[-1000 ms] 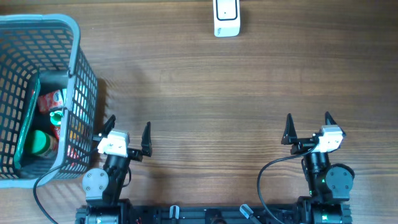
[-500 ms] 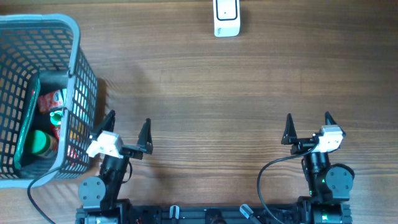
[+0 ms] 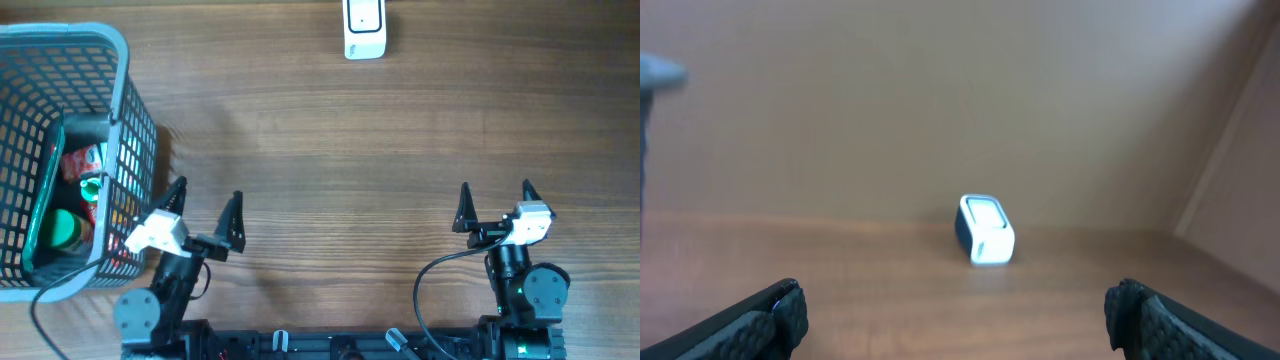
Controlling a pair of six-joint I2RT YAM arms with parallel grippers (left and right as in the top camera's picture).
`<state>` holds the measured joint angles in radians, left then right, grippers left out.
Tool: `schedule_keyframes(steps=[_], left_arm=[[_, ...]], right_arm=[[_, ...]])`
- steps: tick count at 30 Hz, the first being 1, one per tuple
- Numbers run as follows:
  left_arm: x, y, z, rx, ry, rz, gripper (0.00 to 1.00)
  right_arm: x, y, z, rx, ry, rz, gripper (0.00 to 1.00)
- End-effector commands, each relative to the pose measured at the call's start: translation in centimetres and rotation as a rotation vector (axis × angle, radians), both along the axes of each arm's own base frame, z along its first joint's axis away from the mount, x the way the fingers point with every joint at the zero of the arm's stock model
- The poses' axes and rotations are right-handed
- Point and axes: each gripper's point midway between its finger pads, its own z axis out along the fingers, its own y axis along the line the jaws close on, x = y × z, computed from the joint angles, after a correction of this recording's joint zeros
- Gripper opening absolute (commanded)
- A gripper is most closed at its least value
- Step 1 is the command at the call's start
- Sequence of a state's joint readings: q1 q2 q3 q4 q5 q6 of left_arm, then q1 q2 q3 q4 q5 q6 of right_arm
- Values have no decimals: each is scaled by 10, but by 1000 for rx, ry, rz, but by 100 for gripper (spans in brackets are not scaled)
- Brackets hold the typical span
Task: Scan the item barcode
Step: 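Move the left gripper toward the grey basket, then reach into the basket and grasp the red sriracha bottle with left gripper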
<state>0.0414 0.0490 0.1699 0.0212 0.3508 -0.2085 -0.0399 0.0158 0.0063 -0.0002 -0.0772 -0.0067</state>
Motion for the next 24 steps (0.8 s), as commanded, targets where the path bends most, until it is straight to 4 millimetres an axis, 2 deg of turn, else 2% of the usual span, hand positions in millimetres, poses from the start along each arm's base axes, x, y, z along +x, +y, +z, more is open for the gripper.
schedule_keyframes(steps=[1,4,6,8,9,11,12,14,16,20,24], left_arm=[[-7,-2,39,-5,-33,-10,100],[-5,-4,58,-5,-16,-27,100],[-7,-13,74,5,-24,-84,100],[-14,-32,93,26,-37,-200,100],[-17,-38,96,34,-36,-246,100],[-21,-49,88,39,-1,-320,100],[-21,-50,81,33,33,-326,100],[-22,-52,79,27,44,-342,100],[-25,-55,87,-4,30,-370,100],[-33,-55,120,-103,-60,-397,100],[-30,-49,129,-159,-71,-370,100]], right_arm=[[0,-1,0,-17,-3,-10,100],[0,-1,0,-17,-3,-10,100],[0,-1,0,-17,-3,-10,100],[0,-1,0,-17,-3,-10,100],[0,-1,0,-17,-3,-10,100],[0,-1,0,-17,-3,-10,100],[0,-1,0,-17,-3,-10,100],[0,-1,0,-17,-3,-10,100],[0,-1,0,-17,-3,-10,100],[0,-1,0,-17,-3,-10,100],[0,-1,0,-17,-3,-10,100]])
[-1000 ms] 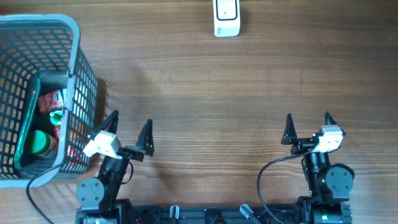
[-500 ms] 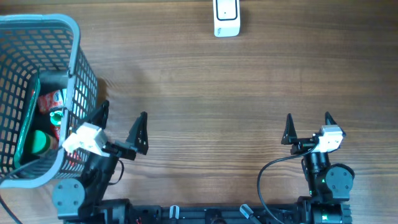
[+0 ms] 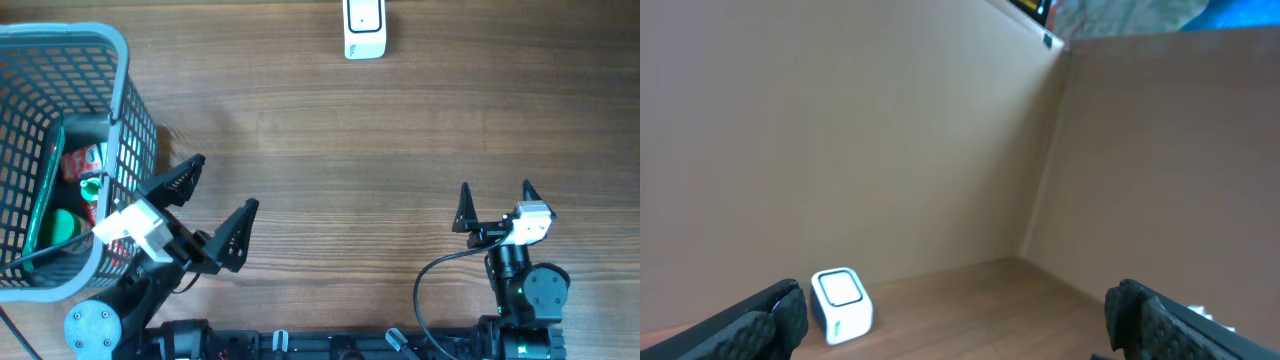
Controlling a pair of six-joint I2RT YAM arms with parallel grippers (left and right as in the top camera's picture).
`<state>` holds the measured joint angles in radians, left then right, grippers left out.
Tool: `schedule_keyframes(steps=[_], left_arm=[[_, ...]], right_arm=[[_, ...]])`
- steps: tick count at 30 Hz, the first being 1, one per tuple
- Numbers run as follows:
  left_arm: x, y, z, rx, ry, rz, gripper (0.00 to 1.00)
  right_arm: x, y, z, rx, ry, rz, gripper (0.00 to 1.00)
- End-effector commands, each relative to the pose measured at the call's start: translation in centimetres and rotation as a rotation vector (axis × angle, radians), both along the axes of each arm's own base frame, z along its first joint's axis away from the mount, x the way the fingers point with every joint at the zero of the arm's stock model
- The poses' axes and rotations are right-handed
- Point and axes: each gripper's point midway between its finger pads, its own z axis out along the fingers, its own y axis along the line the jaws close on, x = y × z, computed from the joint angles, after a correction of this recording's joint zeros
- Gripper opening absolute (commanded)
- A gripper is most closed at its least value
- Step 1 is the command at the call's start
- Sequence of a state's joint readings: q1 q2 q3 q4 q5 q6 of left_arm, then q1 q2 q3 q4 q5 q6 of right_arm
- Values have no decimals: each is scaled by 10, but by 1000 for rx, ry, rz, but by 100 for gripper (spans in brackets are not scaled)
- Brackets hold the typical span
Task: Scan the item barcode
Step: 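Reach into the basket and grasp the red sriracha bottle with left gripper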
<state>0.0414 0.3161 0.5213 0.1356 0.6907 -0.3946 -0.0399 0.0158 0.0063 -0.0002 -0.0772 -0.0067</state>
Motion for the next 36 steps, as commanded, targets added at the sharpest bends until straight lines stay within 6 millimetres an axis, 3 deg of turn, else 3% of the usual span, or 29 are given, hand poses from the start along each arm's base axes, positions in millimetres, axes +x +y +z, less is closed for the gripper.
schedule_keyframes(steps=[1,6,17,19,22,25,28,32,36], left_arm=[[5,5,4,-95,63,1,100],[19,8,6,-124,118,12,100],[76,13,58,-134,315,43,100],[92,29,68,-166,365,140,100],[110,72,71,-243,517,385,100],[110,74,78,-186,536,403,100],[108,71,72,-160,559,384,100],[113,111,72,-355,592,578,100],[115,148,49,-427,678,706,100]], right_arm=[[0,-1,0,-17,-4,-10,100],[0,-1,0,-17,-3,-10,100],[0,-1,0,-17,-3,-10,100],[0,-1,0,-17,-3,-10,100],[0,-1,0,-17,-3,-10,100],[0,-1,0,-17,-3,-10,100],[0,-1,0,-17,-3,-10,100],[0,-1,0,-17,-3,-10,100],[0,-1,0,-17,-3,-10,100]])
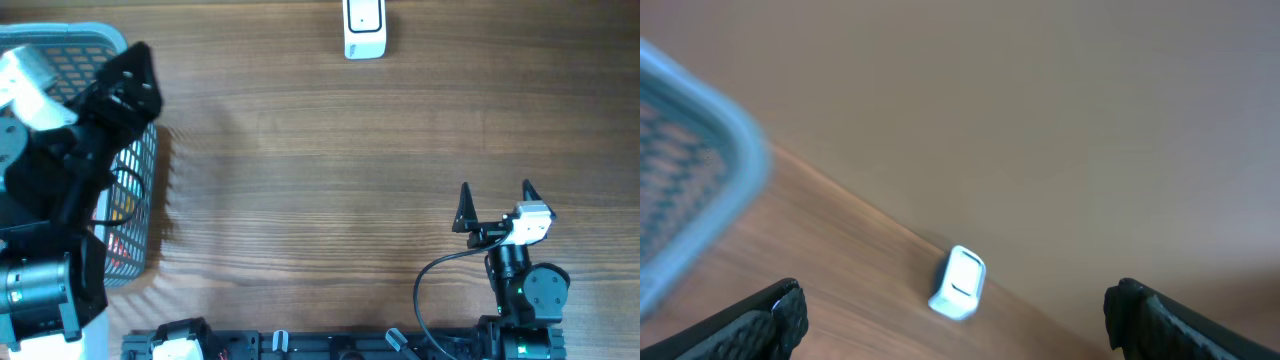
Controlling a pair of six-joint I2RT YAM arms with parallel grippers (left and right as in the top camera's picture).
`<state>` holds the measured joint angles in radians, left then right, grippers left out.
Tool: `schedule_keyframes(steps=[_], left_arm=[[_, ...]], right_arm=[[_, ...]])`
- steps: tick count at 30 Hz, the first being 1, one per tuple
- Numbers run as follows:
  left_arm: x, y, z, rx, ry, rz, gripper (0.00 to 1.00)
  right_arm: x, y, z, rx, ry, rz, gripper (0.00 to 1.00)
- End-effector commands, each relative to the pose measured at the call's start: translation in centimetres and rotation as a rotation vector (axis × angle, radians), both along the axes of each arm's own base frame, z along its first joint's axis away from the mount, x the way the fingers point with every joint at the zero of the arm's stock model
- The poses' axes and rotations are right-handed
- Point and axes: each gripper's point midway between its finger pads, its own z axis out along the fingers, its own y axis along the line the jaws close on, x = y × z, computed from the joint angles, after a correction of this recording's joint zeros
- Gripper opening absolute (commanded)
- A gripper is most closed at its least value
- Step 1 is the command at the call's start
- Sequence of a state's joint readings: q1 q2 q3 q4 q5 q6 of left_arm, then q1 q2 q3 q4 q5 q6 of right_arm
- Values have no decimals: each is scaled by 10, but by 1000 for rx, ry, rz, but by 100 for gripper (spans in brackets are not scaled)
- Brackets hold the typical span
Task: Scan the item barcode
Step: 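Reach into the basket and grasp the red sriracha bottle with left gripper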
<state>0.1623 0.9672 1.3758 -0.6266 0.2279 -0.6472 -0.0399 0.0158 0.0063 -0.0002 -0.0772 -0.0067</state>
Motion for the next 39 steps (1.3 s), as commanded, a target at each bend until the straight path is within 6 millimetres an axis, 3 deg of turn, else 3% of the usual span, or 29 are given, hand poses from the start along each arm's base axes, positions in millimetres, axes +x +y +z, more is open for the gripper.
schedule_keyframes(steps=[1,4,9,15,26,29,39], left_arm=[[1,44,-17,-72,84,183,100],[-1,81,-39,-105,200,298,100],[-9,122,-49,-149,308,423,99],[-17,152,-108,-290,541,529,100],[-12,163,-227,-449,995,544,100],[-23,165,-243,-442,1085,574,100],[-50,158,-266,-424,1221,603,100]], right_arm=[[0,-2,0,-17,-3,-10,100],[0,-1,0,-17,-3,-10,100],[0,-1,0,-17,-3,-10,100],[0,-1,0,-17,-3,-10,100],[0,-1,0,-17,-3,-10,100],[0,-1,0,-17,-3,-10,100],[0,-1,0,-17,-3,-10,100]])
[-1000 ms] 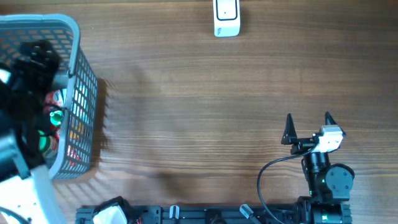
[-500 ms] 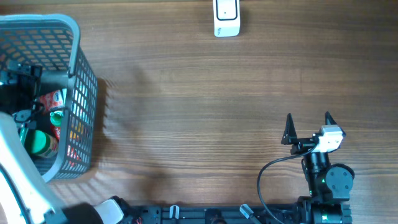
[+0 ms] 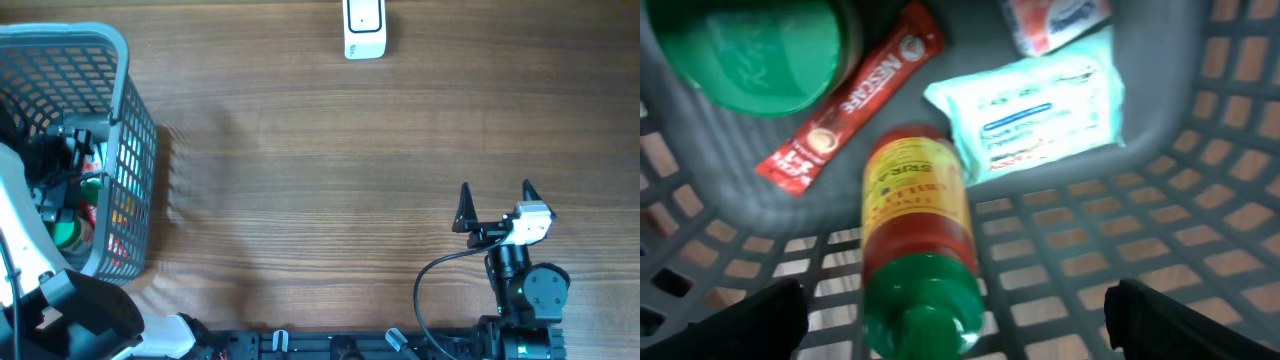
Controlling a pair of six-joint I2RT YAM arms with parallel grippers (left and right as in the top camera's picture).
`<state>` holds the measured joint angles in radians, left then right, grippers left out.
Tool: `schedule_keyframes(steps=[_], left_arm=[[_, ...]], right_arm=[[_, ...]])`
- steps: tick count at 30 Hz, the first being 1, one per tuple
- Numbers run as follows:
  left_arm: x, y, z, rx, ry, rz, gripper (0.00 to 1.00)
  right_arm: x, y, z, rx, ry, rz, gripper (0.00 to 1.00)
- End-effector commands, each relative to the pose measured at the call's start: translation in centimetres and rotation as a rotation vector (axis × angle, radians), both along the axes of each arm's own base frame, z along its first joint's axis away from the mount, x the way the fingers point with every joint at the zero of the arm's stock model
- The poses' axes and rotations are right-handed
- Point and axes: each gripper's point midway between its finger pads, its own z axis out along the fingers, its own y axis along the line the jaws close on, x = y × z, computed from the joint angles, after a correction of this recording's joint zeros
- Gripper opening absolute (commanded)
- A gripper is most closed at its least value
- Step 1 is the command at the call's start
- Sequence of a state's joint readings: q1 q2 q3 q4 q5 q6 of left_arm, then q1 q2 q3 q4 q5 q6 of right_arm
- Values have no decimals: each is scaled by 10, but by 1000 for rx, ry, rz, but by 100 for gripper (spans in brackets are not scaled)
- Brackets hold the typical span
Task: Scan the item barcode
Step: 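Reach into the basket and grasp the red sriracha bottle with left gripper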
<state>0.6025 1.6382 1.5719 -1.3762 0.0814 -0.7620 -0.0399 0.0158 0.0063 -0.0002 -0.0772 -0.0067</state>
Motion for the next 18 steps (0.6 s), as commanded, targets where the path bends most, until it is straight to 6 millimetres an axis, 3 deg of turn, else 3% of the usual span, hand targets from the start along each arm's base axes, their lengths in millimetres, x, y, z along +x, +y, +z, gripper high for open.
schedule_keyframes(steps=[1,6,9,12,15,18], left_arm=[[-12,0,-17,2,57,9,100],[-21,-7,-42,-26,98,5,96],[-20,-6,-46,-25,97,5,70],[-19,-5,-45,-19,89,6,56],[-16,-3,-45,-9,80,6,34],[-15,-2,-42,-4,72,5,31]], right_arm=[[0,-1,0,-17,-4,-10,100],[0,-1,0,-17,-3,-10,100],[0,-1,0,-17,-3,-10,100],[0,-1,0,-17,-3,-10,100],[0,-1,0,-17,-3,-10,100],[0,-1,0,-17,-3,-10,100]])
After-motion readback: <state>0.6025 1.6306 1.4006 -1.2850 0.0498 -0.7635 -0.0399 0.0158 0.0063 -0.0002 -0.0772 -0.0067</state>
